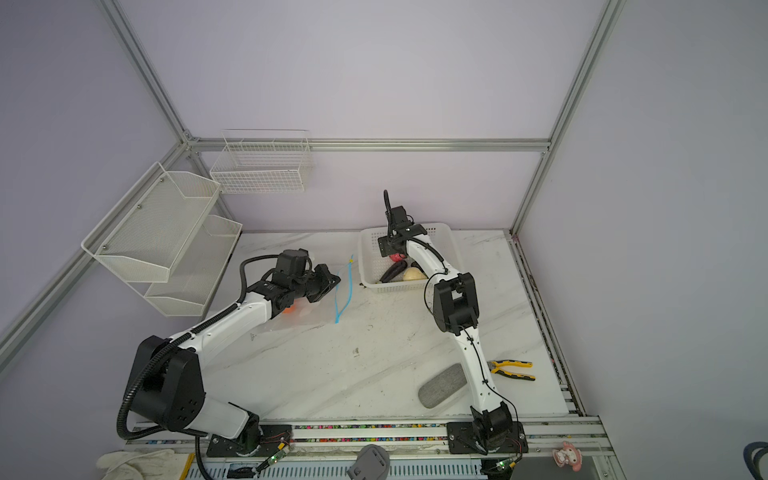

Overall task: Place the food in the zip-top bag and seal the zipper
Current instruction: 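Lower the right gripper into the basket and close on the pink dough ball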

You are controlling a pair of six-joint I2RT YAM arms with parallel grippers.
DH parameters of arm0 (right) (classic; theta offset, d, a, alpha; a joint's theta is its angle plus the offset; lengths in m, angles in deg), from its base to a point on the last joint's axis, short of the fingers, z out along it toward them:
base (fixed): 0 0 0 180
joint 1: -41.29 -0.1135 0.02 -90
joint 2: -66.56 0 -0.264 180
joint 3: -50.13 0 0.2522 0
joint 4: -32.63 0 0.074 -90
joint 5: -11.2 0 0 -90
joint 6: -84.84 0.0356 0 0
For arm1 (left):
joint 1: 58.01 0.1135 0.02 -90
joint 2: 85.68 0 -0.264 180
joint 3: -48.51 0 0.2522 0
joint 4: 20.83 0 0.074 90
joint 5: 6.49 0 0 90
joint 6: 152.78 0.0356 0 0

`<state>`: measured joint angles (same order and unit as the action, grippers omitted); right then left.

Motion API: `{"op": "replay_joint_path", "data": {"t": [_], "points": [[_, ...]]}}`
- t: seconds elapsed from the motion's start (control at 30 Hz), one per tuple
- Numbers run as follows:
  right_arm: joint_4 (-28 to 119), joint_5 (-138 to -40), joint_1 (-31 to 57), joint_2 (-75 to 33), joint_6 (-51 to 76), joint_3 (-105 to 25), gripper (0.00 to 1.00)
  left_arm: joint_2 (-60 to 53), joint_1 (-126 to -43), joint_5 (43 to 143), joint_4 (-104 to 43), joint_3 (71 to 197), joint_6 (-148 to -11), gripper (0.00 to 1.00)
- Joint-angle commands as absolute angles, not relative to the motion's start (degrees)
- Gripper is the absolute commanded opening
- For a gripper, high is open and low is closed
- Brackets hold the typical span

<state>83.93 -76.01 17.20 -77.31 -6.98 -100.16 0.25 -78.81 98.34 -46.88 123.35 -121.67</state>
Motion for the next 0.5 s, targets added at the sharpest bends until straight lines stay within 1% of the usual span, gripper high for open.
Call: {"op": "replay_joint_path", "data": {"t": [0.0, 0.17, 0.47], "points": [[85.39, -75.94, 17.7, -79.61, -8.22, -101.52, 0.87, 0.08, -78.75, 99.29, -46.24, 125.27, -120.0, 0.0], [85.5, -75.63, 17.98, -81.23, -8.32, -102.62, 0.89, 0.1, -78.72, 99.33, -46.21, 125.11, -120.08, 0.0], [85.34, -76.87, 18.17, -83.22, -7.75, -104.26, 0.89, 0.23, -78.7, 99.42, -46.19, 125.0, -120.09, 0.0]]}}
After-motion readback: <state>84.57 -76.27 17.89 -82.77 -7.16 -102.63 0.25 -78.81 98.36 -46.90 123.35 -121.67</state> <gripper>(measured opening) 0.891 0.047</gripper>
